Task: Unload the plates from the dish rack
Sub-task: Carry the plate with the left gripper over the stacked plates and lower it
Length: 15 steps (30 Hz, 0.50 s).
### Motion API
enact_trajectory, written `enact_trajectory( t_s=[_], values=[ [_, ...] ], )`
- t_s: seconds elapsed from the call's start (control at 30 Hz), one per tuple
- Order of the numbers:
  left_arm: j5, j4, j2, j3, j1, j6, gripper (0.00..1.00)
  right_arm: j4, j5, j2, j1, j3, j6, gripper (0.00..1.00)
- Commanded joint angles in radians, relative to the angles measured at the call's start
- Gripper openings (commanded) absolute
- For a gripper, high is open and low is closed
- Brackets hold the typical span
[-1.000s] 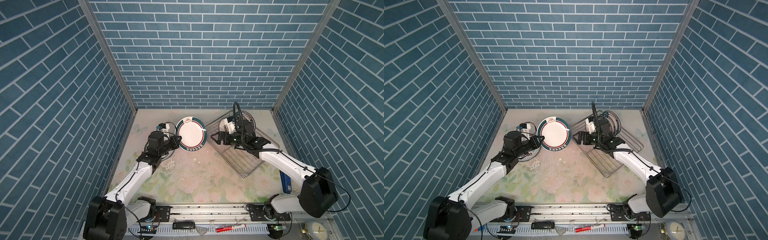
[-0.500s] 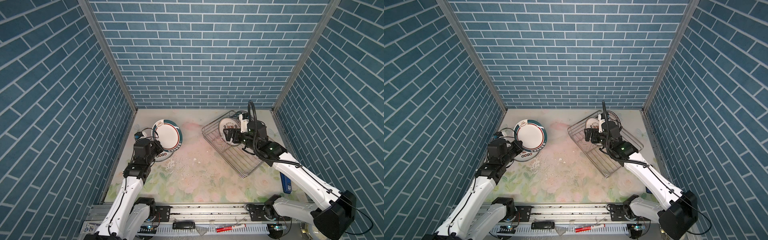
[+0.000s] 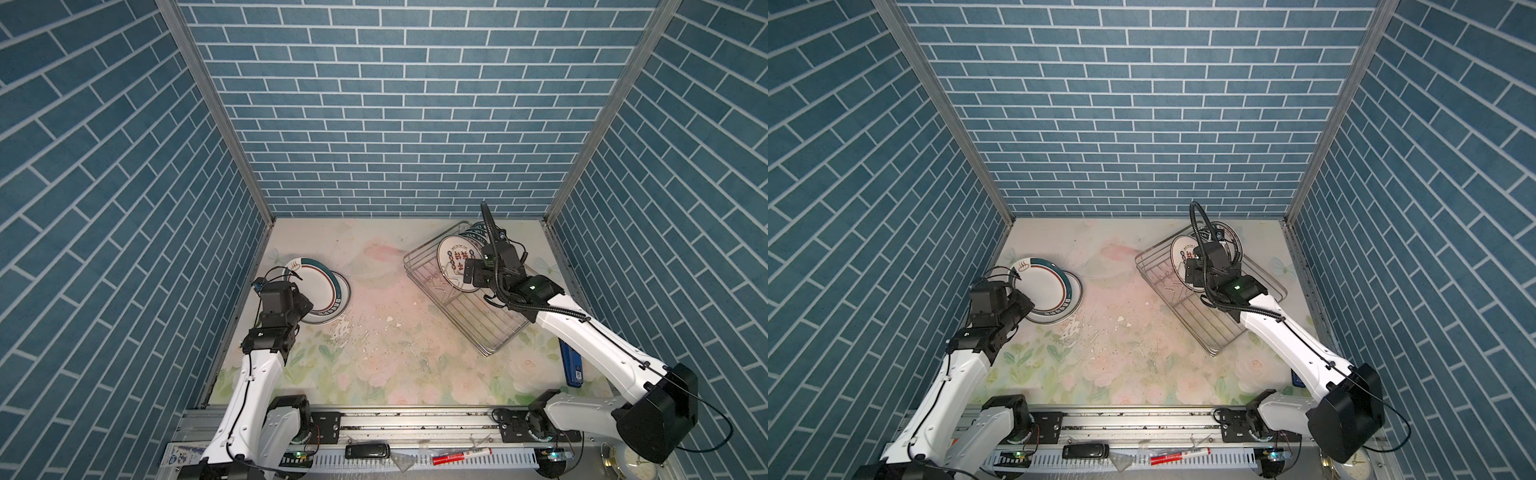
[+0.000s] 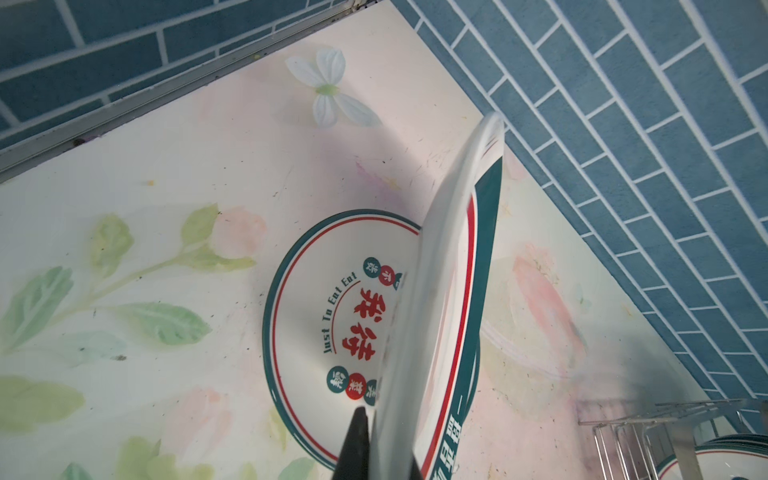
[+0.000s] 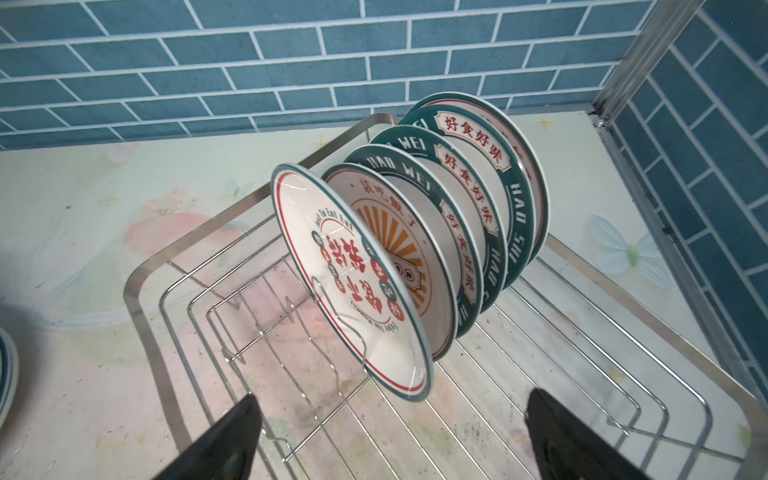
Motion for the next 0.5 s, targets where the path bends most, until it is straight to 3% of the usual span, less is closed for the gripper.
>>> enact_trajectory(
  t_s=[0.0, 0.47],
  values=[
    [-0.031, -0.012, 0.011, 0.005, 0.018, -0.018, 0.00, -0.034, 0.057, -0.014, 0.004, 0.047, -0.047, 0.99],
    [0.022, 0.026, 0.086, -0.010, 0.043, -0.027, 0.00, 0.006, -0.042, -0.054, 0.002, 0.010, -0.111, 0.99]
  ],
)
